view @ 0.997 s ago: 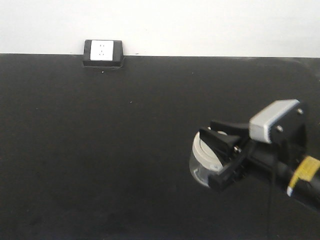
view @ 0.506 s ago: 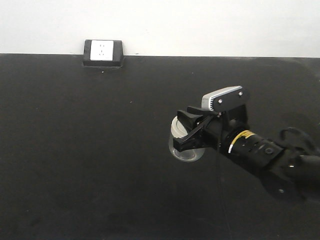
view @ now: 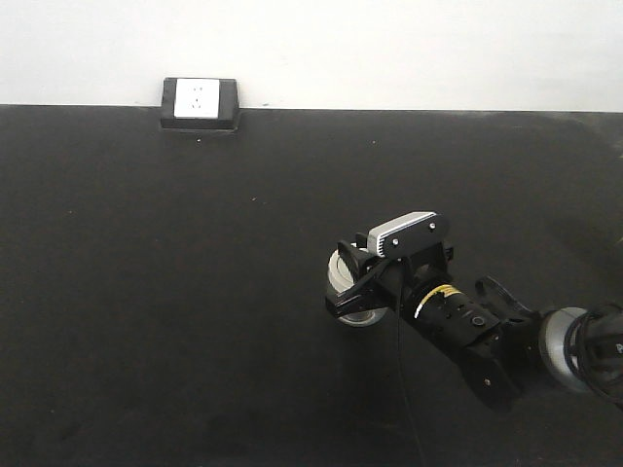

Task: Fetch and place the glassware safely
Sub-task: 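Extend the right gripper forward and lower the jar onto the bench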

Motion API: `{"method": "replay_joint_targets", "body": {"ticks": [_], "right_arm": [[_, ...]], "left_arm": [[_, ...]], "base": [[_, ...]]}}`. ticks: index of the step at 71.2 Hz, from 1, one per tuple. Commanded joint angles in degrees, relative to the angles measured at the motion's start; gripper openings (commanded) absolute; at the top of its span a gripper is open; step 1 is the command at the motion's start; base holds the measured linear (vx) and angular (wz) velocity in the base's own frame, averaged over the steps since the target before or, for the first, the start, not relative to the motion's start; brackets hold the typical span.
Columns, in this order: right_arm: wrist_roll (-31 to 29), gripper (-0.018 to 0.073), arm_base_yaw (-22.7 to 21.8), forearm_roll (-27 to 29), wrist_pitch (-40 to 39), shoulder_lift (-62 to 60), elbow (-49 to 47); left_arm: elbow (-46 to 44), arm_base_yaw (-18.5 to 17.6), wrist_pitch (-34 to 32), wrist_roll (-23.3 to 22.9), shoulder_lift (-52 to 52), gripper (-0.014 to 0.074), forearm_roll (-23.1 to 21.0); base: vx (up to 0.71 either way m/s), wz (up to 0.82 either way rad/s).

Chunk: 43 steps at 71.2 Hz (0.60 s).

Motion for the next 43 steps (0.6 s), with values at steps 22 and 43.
{"method": "replay_joint_targets", "body": {"ticks": [22, 43], "right_arm": [[-0.5, 0.0214, -0.3, 0.5, -6.4, -0.4, -3.3], [-0.5, 0.0312, -0.3, 1.8, -6.1, 0.7, -3.2]], "left_arm": [[-1.5, 0.0, -4.3, -0.2, 0.6, -0.0007, -0.6], [-1.5, 0.0, -4.3, -0.2, 0.6, -0.0007, -0.6]], "base": [[0.0, 0.0], [0.0, 0.0]]}}
